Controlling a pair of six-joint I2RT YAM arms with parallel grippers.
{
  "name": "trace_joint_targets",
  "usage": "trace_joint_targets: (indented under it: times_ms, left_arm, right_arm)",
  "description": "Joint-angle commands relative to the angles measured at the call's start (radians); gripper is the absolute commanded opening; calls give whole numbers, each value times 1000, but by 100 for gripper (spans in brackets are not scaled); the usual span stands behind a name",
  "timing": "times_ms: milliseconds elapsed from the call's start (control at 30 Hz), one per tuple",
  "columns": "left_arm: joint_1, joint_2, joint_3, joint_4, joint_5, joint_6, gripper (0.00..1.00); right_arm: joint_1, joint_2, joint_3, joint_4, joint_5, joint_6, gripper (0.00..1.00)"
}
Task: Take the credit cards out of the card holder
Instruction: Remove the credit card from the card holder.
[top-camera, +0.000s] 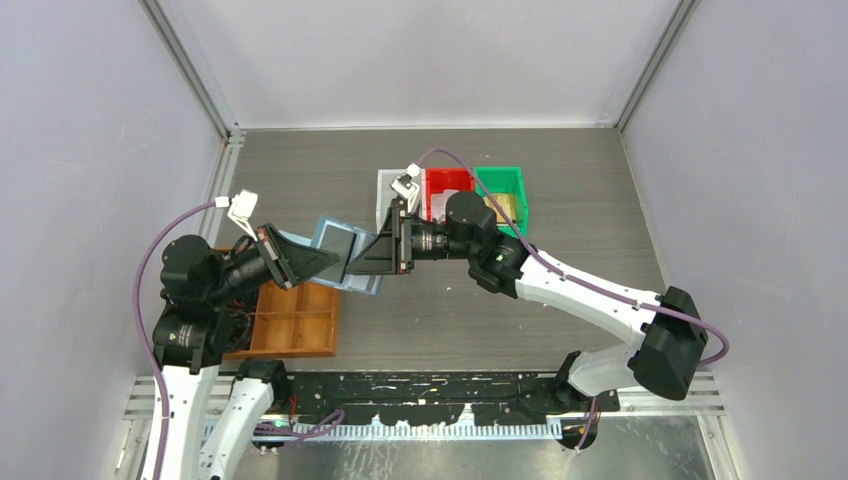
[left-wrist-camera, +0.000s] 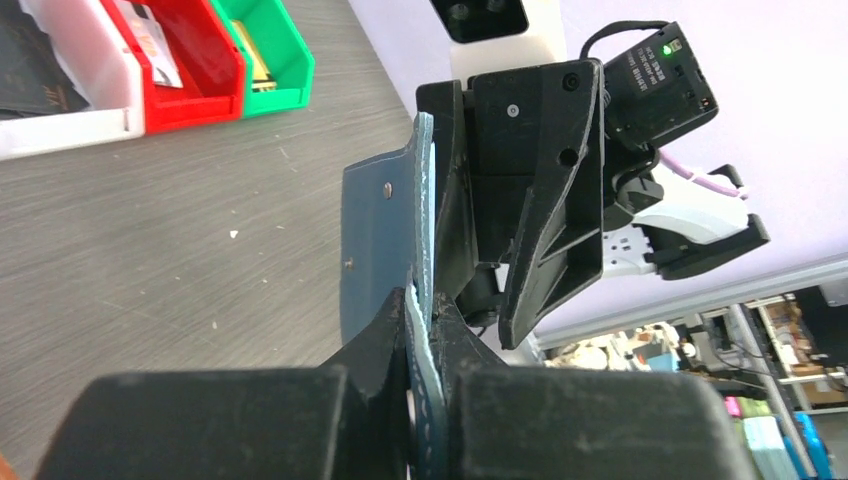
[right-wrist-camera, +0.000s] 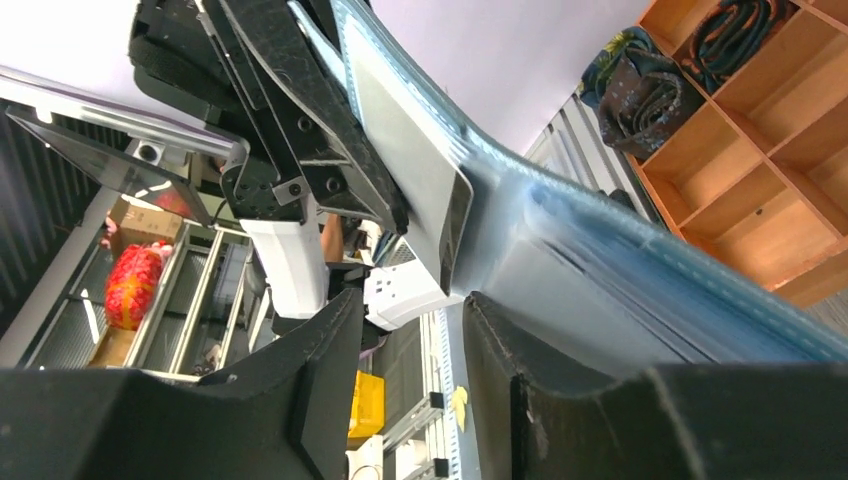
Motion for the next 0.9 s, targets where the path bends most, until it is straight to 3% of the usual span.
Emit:
trace_joint_targets:
  times_ms: [0,300,533,700,867]
  left_arm:
    - [1,-5,43,116,93,-89,0]
    - [0,4,56,195,210,-212,0]
    - [0,3,71,179,212,-212,0]
    - [0,5,81,165,210,-201,0]
    - [0,8,92,162,203,-201,2]
  right_arm:
    - [6,-4,11,137,-5,26,46]
    - [6,14,0,245,1,75,42]
    - [18,31,-63,532,27,205,24]
    - [26,14,-91,576,44,210,3]
    - [27,-21,-137,595,54,197,1]
